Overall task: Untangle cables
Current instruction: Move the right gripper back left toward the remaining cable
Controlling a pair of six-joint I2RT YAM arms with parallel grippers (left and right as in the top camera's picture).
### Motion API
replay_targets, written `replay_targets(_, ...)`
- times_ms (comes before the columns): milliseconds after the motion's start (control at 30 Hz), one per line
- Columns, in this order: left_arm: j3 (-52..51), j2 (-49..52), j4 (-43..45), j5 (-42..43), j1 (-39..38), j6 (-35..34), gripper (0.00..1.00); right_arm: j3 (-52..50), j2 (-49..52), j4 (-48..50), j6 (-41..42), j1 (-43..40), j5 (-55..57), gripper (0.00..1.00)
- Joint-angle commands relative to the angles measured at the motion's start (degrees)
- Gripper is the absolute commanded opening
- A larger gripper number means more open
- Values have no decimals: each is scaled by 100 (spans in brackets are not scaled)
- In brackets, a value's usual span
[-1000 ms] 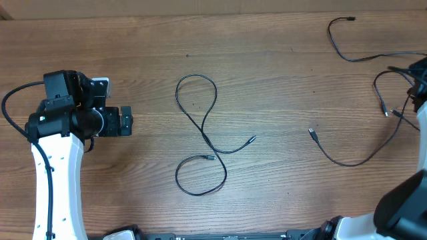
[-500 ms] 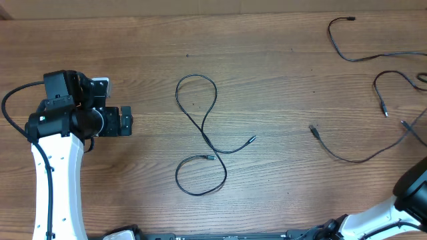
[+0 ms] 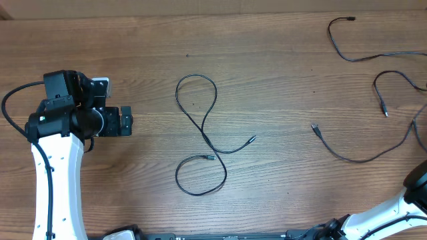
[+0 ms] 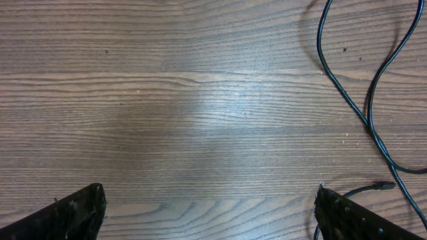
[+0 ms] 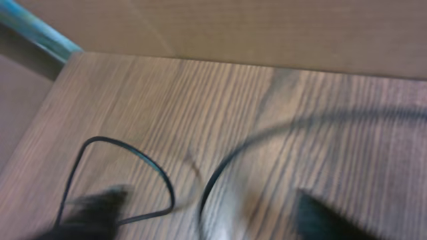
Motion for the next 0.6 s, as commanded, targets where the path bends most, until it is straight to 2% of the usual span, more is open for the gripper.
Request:
replay_targets(0, 92, -44, 2, 9, 57, 81, 100, 68, 26, 39, -42, -11, -186, 100)
replay_targets(233, 92, -44, 2, 9, 57, 81, 100, 68, 24, -417, -44, -11, -861, 100)
replay_targets(567, 92, -44, 2, 9, 57, 81, 100, 70, -24, -739, -1102, 210, -4680, 100)
